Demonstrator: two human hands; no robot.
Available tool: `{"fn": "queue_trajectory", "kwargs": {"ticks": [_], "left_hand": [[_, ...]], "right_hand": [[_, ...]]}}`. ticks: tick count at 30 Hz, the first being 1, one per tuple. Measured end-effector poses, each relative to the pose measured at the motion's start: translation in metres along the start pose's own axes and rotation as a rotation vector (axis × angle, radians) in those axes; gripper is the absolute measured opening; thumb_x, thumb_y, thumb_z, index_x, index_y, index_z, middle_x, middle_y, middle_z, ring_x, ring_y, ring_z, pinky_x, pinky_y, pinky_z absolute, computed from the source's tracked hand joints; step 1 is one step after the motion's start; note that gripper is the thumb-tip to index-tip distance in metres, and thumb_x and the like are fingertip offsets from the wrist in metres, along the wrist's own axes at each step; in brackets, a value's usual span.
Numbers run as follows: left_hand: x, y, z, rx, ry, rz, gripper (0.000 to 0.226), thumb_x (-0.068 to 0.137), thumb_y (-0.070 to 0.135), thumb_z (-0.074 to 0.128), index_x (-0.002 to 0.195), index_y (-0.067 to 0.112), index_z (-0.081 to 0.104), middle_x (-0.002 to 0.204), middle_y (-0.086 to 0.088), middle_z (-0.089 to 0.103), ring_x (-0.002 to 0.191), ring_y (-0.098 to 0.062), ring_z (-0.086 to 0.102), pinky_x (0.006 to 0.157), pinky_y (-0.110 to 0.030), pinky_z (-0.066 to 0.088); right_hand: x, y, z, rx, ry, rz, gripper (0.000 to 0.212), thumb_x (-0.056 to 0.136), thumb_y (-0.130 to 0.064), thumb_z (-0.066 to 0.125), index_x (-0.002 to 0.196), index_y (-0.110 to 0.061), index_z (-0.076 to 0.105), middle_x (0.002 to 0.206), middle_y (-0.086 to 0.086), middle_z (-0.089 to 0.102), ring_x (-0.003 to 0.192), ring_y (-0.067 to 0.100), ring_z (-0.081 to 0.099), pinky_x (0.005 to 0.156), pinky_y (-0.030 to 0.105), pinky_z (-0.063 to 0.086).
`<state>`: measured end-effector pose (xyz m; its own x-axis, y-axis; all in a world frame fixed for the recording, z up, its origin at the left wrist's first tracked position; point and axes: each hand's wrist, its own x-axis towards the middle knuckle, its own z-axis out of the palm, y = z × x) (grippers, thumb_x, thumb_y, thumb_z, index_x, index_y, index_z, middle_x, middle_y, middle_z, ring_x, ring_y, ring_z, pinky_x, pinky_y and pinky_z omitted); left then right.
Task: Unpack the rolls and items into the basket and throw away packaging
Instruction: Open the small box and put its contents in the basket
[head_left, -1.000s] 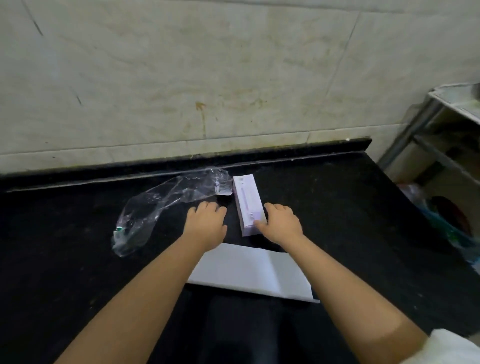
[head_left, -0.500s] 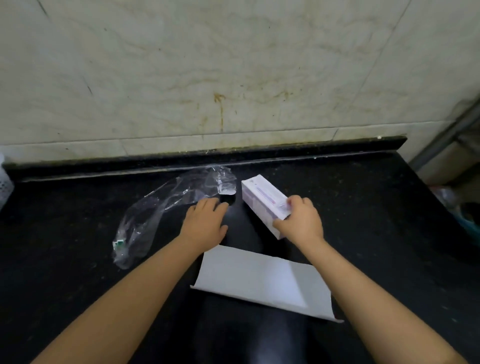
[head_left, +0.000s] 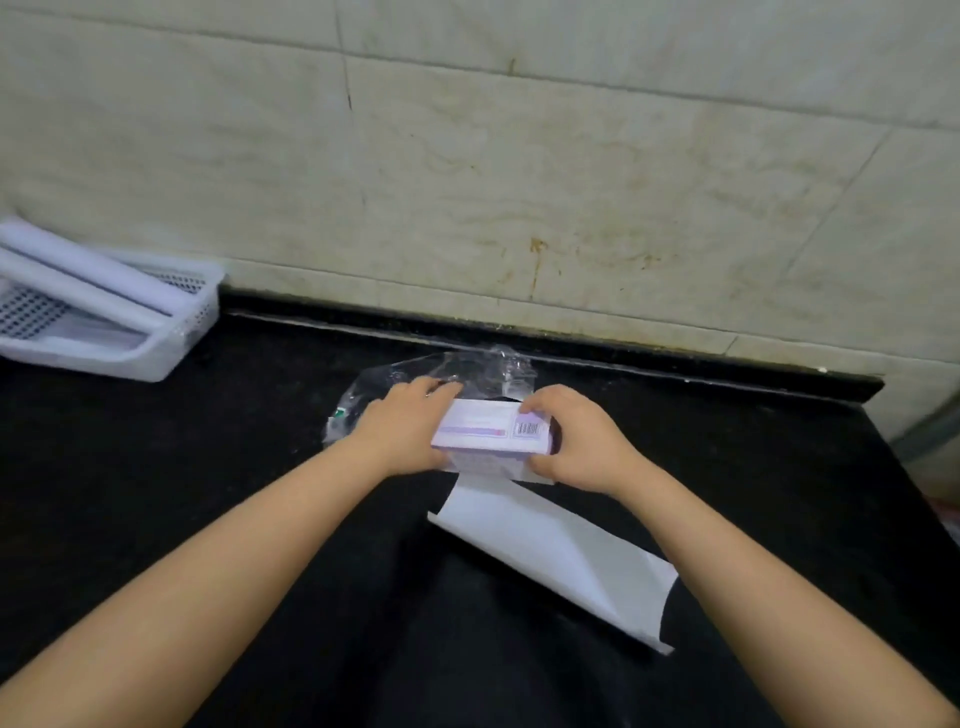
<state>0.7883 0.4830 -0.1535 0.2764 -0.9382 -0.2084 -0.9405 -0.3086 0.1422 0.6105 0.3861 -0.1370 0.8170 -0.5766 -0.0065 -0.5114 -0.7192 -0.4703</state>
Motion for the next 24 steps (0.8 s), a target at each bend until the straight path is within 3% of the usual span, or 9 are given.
{"fn": "queue_trajectory", "kwargs": {"ticks": [2,6,11,14,17,19,24], "left_hand": [[-0.026,-0.024,0.004,0.023,-0.060,-0.074,0.078,0.075,0.038,0.067,0.141,0.022,0.028,0.138,-0.009,0.041,0.125,-0.031,0.039,0.100,-0.041,0.042],[-0.078,-0.071,0.003,-0.037,-0.140,-0.249,0.071,0.072,0.042,0.069,0.132,0.018,0.039,0.125,-0.010,0.043,0.116,-0.031,0.043,0.096,-0.039,0.043],[-0.127,-0.131,0.009,-0.132,-0.046,-0.426,0.058,0.073,0.030,0.068,0.123,0.011,0.044,0.121,-0.009,0.045,0.112,-0.025,0.047,0.089,-0.033,0.046],[-0.148,-0.173,0.019,-0.116,-0.011,-0.469,0.049,0.073,0.024,0.067,0.116,0.011,0.047,0.118,-0.006,0.047,0.108,-0.022,0.048,0.082,-0.031,0.048],[-0.167,-0.223,0.036,-0.027,-0.023,-0.438,0.048,0.076,0.019,0.063,0.119,0.011,0.044,0.121,-0.006,0.045,0.110,-0.022,0.046,0.081,-0.031,0.049],[-0.177,-0.260,0.048,-0.013,-0.042,-0.422,0.048,0.077,0.020,0.061,0.121,0.011,0.043,0.124,-0.006,0.043,0.114,-0.022,0.044,0.084,-0.031,0.048],[-0.195,-0.344,0.060,-0.132,-0.071,-0.405,0.056,0.079,0.023,0.063,0.128,0.010,0.040,0.128,-0.008,0.042,0.116,-0.021,0.045,0.093,-0.030,0.046]], "right_hand": [[0.010,-0.021,0.013,0.012,-0.044,-0.119,0.045,0.067,-0.006,0.067,0.111,-0.007,0.058,0.114,0.010,0.059,0.106,0.023,0.053,0.082,0.021,0.036],[0.032,-0.069,0.041,0.031,-0.128,-0.326,0.044,0.065,0.000,0.066,0.109,-0.002,0.059,0.112,0.013,0.060,0.106,0.025,0.052,0.082,0.018,0.033],[0.056,-0.130,0.095,0.168,-0.147,-0.372,0.050,0.071,-0.001,0.065,0.119,-0.003,0.054,0.128,0.012,0.049,0.122,0.024,0.044,0.091,0.008,0.025],[0.071,-0.164,0.133,0.309,-0.188,-0.281,0.058,0.077,-0.012,0.067,0.130,-0.009,0.044,0.136,0.007,0.040,0.127,0.018,0.040,0.094,0.009,0.023],[0.084,-0.197,0.170,0.518,-0.125,-0.061,0.041,0.082,-0.010,0.065,0.121,-0.006,0.053,0.129,0.010,0.050,0.109,0.016,0.052,0.088,0.022,0.040],[0.090,-0.214,0.197,0.576,-0.098,0.059,0.033,0.081,-0.007,0.065,0.113,-0.004,0.058,0.121,0.012,0.057,0.100,0.016,0.055,0.081,0.023,0.042],[0.104,-0.258,0.250,0.643,-0.269,0.303,0.043,0.083,-0.011,0.065,0.123,-0.005,0.051,0.126,0.016,0.054,0.096,0.017,0.052,0.083,0.028,0.042]]}}
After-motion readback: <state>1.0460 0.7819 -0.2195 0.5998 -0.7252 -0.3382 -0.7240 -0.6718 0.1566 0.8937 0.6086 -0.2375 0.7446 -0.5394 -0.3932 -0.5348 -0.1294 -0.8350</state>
